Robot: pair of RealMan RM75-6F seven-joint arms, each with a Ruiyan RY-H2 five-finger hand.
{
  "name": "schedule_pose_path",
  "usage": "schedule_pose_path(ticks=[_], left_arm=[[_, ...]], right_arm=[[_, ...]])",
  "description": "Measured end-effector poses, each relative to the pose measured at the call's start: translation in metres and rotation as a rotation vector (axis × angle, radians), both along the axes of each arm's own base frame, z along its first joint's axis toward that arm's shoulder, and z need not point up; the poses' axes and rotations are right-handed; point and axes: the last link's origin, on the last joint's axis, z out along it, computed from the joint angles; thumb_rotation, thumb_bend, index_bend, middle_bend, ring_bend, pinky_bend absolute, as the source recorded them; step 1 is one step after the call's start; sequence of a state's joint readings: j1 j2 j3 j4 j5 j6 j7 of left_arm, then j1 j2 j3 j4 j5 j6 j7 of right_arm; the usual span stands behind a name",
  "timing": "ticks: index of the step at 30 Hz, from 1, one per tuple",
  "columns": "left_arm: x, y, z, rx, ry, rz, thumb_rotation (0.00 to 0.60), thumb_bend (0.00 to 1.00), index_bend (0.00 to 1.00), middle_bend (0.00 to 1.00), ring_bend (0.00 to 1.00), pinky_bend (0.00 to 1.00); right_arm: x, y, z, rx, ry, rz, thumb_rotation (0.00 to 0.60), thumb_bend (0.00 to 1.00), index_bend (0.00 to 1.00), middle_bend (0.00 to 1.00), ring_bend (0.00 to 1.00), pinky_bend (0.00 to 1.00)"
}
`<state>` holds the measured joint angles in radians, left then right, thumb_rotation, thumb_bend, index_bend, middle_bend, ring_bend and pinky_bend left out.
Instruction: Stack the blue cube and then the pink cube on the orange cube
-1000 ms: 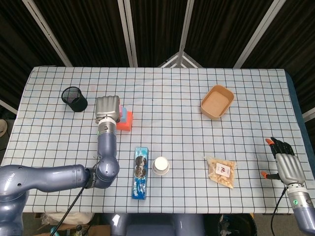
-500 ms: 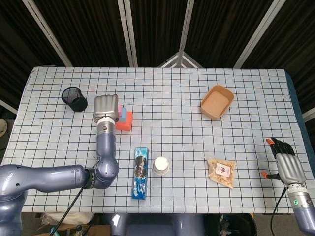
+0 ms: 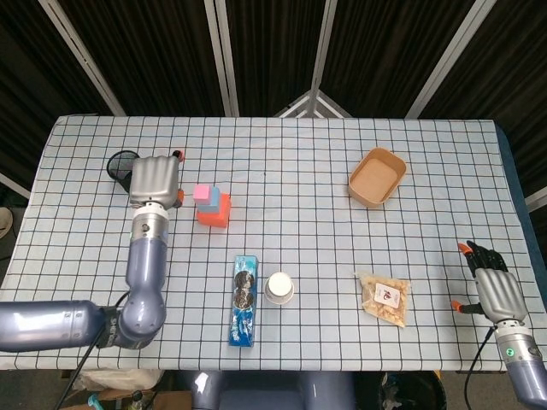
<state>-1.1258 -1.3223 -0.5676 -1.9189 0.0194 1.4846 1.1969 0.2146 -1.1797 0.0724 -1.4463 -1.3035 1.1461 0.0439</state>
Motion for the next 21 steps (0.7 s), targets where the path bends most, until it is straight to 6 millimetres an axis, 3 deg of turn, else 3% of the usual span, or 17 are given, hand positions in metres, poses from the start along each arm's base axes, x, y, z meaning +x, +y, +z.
schedule_pose_path(ticks=[7,13,18,21], left_arm=[[-0.029,-0.04,0.039,-0.004,-0.094,-0.073,0.6,0.4,0.26,0.7,0.53,0.6],[-0.074,-0.072,0.058,0.064,-0.181,-0.174,0.6,0.36,0.25,0.53,0.36,0.42],[-0.118,-0.105,0.062,0.128,-0.235,-0.325,0.6,0.31,0.19,0.35,0.18,0.21],[-0.16,-0.133,0.057,0.146,-0.21,-0.376,0.6,0.3,0.15,0.29,0.13,0.18]], right_arm=[[0.006,0.004,0.005,-0.013,-0.012,0.03,0.6,0.09,0.0,0.04,0.02,0.04],[0.013,0.009,0.008,-0.023,-0.015,0.063,0.6,0.09,0.0,0.04,0.02,0.04],[0.021,0.011,0.008,-0.048,-0.003,0.126,0.6,0.09,0.0,0.04,0.02,0.04],[0.024,0.013,0.008,-0.061,0.012,0.155,0.6,0.09,0.0,0.04,0.02,0.04]])
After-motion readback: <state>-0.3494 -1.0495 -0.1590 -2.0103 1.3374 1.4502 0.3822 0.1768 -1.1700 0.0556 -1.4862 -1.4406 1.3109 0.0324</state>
